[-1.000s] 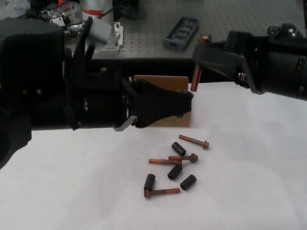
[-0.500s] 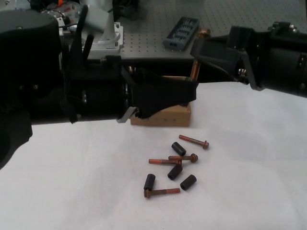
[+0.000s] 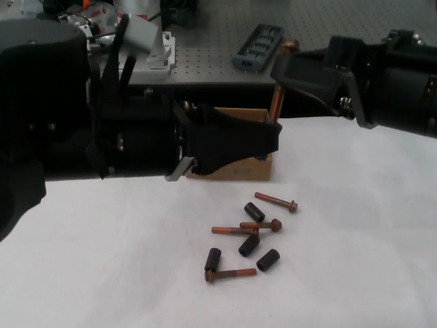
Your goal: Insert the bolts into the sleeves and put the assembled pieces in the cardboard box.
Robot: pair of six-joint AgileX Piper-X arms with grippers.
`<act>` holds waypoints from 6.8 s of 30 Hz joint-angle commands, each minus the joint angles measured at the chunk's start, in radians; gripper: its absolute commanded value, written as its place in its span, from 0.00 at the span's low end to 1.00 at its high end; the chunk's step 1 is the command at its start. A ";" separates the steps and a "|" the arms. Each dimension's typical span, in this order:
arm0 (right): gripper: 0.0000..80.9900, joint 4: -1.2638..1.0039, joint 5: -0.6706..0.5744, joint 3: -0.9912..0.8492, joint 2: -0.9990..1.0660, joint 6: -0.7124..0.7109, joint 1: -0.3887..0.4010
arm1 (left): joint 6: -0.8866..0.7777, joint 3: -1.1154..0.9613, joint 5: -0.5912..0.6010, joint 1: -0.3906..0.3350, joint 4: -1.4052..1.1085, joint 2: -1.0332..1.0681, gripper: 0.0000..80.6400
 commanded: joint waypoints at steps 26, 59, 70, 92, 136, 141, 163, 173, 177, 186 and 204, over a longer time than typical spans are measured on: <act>0.04 -0.025 -0.048 -0.003 -0.015 0.068 -0.006 | 0.046 -0.006 -0.055 0.001 -0.010 -0.009 0.01; 0.04 0.005 -0.089 -0.003 -0.015 0.103 0.000 | 0.055 -0.006 -0.187 0.001 -0.022 -0.009 0.01; 0.04 0.069 -0.180 -0.003 -0.040 0.077 0.000 | 0.055 -0.006 -0.216 0.001 -0.058 -0.009 0.01; 0.50 0.161 -0.138 -0.003 -0.040 -0.017 0.000 | 0.055 -0.006 -0.206 0.001 -0.149 -0.009 0.01; 0.04 0.725 -0.140 -0.004 -0.156 -0.422 -0.204 | 0.323 -1.013 -0.277 0.182 0.258 1.125 0.01; 0.04 0.725 -0.140 -0.004 -0.156 -0.422 -0.204 | 0.323 -1.026 -0.287 0.182 0.255 1.158 0.33; 0.04 0.725 -0.140 -0.004 -0.156 -0.422 -0.204 | 0.302 -1.026 -0.149 0.183 0.482 0.943 0.01; 0.04 0.779 -0.140 -0.004 -0.156 -0.422 -0.204 | 0.640 -0.897 -0.200 0.190 1.104 0.668 0.01; 0.04 0.836 -0.140 -0.004 -0.156 -0.422 -0.204 | 0.629 -0.676 -0.203 0.189 1.061 0.496 0.01; 0.04 0.865 -0.140 -0.004 -0.156 -0.465 -0.204 | 0.525 -0.110 -0.200 0.189 0.879 0.012 0.01; 0.03 0.840 -0.050 -0.004 -0.095 -0.221 -0.188 | 0.445 0.196 -0.276 0.189 0.812 -0.489 0.01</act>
